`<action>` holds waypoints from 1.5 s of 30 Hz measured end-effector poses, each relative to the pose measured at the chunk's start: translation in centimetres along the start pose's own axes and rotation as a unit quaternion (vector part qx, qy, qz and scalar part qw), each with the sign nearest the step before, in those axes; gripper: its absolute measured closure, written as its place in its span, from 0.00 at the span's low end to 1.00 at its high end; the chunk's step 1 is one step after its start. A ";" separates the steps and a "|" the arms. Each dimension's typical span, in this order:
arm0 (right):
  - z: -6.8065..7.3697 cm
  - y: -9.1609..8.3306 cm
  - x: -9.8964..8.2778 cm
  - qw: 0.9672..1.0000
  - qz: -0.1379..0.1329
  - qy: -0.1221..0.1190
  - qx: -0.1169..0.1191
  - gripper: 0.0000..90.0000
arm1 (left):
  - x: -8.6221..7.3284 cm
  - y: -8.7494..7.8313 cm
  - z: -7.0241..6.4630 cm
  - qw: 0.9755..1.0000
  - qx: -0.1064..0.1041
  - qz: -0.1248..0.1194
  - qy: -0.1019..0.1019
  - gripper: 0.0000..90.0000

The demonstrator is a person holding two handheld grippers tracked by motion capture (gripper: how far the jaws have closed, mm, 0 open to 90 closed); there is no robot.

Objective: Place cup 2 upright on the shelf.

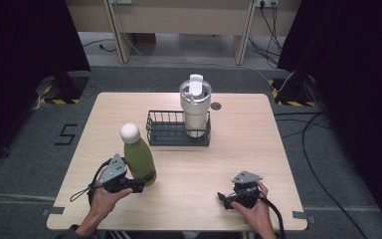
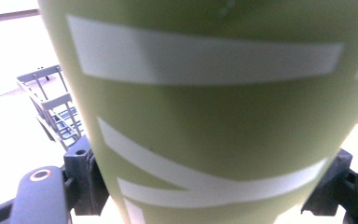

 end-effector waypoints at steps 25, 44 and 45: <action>0.0 0.0 0.0 1.000 0.000 0.001 0.000 0.05 | 2.7 2.6 1.6 1.000 -0.012 -0.001 0.003 0.23; 0.0 0.0 0.0 1.000 0.001 0.001 0.000 0.05 | 5.8 4.4 4.7 1.000 0.003 0.001 0.004 0.23; 0.0 0.0 0.0 1.000 0.001 0.001 0.000 0.05 | 5.8 4.5 4.9 1.000 0.004 0.002 0.005 0.23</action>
Point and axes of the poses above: each handheld gripper's, and its own axes: y roughly forward along the jaws, x roughly out of its top, z roughly to its left, the point moved 2 cm from there along y, roughly forward along the jaws, and after that the axes turned 15 degrees about -z, right-handed, at the moved point
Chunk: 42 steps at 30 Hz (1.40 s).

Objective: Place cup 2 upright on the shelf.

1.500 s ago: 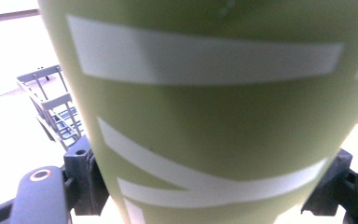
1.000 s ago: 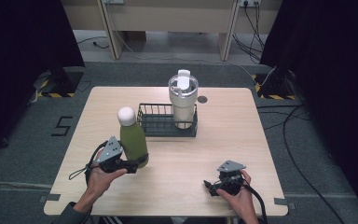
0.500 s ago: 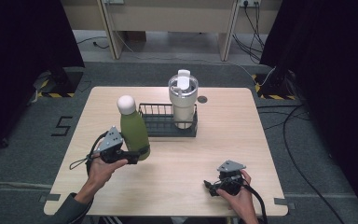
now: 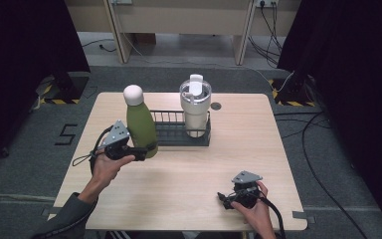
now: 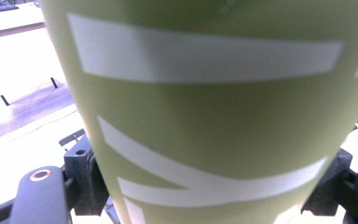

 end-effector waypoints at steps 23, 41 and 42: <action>0.0 0.0 0.0 1.000 0.000 -0.001 0.000 0.05 | 2.1 3.9 3.3 1.000 0.023 -0.013 -0.005 0.23; 0.0 0.0 0.0 1.000 0.000 -0.001 0.000 0.05 | 1.5 7.8 5.1 0.999 0.044 -0.010 -0.007 0.23; 0.0 0.0 0.0 1.000 0.000 -0.001 0.001 0.05 | 1.5 8.0 5.1 0.999 0.045 -0.009 -0.008 0.23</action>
Point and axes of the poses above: each handheld gripper's, and its own axes: y roughly forward along the jaws, x roughly out of its top, z roughly to its left, the point moved 2 cm from there along y, roughly forward along the jaws, and after that the axes turned 15 degrees about -z, right-handed, at the moved point
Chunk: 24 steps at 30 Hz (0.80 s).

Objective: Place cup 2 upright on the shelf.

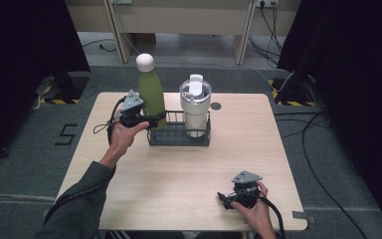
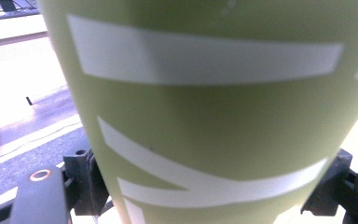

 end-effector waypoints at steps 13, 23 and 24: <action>0.0 0.0 0.0 1.000 0.000 0.000 0.000 0.05 | -1.6 2.1 1.2 1.000 0.013 0.000 -0.012 0.23; 0.0 0.0 0.0 1.000 0.000 -0.002 0.001 0.05 | -2.7 3.2 1.7 1.000 0.020 -0.004 -0.021 0.23; 0.0 0.0 0.0 1.000 0.000 -0.002 0.001 0.05 | -2.8 3.3 1.7 1.000 0.020 -0.003 -0.021 0.23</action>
Point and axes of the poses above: each handheld gripper's, and its own axes: y roughly forward along the jaws, x roughly out of its top, z roughly to its left, the point moved 2 cm from there along y, roughly forward along the jaws, and after that the axes turned 15 degrees about -z, right-handed, at the moved point
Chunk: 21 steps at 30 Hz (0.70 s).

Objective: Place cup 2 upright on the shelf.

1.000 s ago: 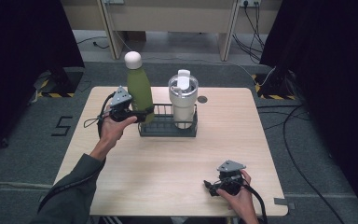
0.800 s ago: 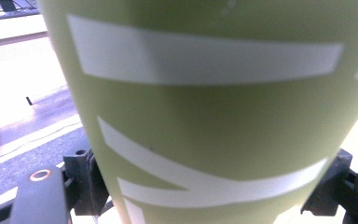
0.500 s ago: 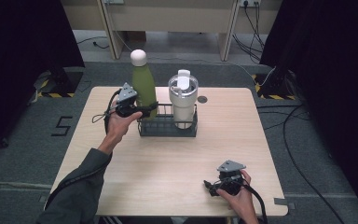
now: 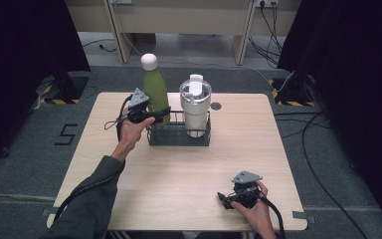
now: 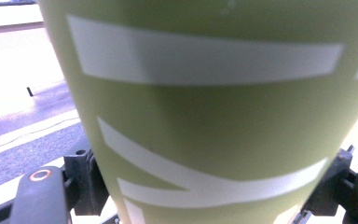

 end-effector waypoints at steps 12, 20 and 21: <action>0.0 0.0 0.0 1.000 0.000 -0.001 0.000 0.05 | -1.5 0.9 0.1 1.000 0.001 0.010 -0.008 0.23; 0.0 0.0 0.0 1.000 0.000 0.000 0.000 0.05 | -2.5 1.0 0.3 1.000 0.004 0.014 -0.014 0.23; 0.0 0.0 0.0 1.000 0.000 0.000 0.000 0.05 | -2.7 1.1 0.3 1.000 0.006 0.015 -0.011 0.23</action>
Point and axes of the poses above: each handheld gripper's, and its own axes: y roughly forward along the jaws, x roughly out of its top, z roughly to its left, the point moved 2 cm from there along y, roughly forward along the jaws, and after that the axes turned 15 degrees about -z, right-handed, at the moved point
